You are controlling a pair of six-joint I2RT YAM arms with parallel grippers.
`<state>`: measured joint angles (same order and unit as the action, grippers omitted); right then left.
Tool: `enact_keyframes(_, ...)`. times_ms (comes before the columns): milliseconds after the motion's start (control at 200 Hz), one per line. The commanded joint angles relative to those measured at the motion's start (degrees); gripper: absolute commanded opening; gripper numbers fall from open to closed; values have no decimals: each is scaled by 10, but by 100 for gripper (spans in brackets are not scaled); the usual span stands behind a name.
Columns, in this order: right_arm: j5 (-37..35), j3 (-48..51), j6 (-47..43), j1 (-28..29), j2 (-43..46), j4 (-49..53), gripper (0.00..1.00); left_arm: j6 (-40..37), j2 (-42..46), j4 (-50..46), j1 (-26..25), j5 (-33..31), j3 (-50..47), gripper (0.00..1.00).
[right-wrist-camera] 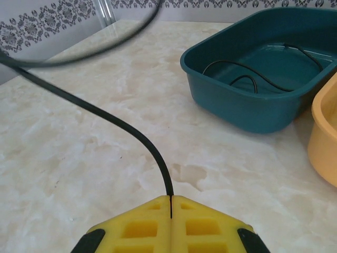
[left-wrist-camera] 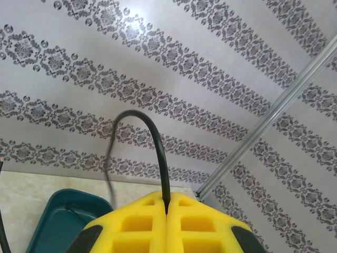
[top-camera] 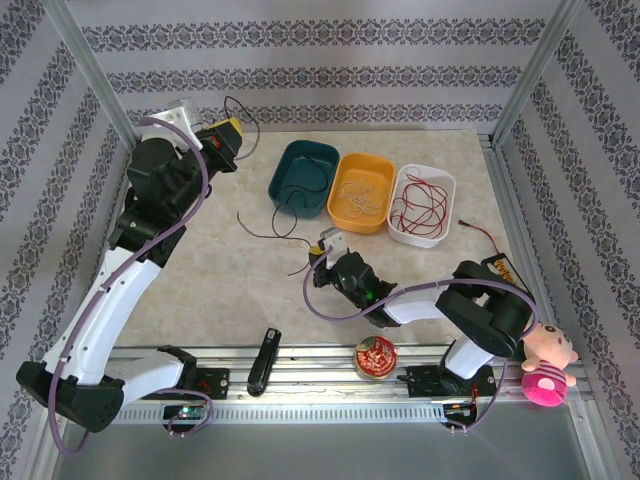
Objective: Untangle the cables
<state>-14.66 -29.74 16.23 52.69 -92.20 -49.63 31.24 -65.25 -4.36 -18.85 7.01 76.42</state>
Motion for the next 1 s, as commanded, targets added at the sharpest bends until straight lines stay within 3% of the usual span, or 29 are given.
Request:
enact_keyframes(0, -15, 9, 8, 7, 24, 28, 0, -2, -5, 27, 14, 6, 11, 0)
enact_keyframes(210, -11, 15, 12, 10, 49, 62, 0, -4, -23, 27, 22, 20, 11, 0)
enact_keyframes(660, -52, 35, 31, 10, 140, 153, 0, 32, -129, 56, 19, 146, 13, 0)
enact_keyframes(799, -67, 32, 40, 10, 185, 202, 0, 15, -188, 33, 5, 150, 35, 0)
enact_keyframes(999, -94, 27, 49, 9, 261, 265, 10, -8, -270, 25, -13, 113, 54, 0)
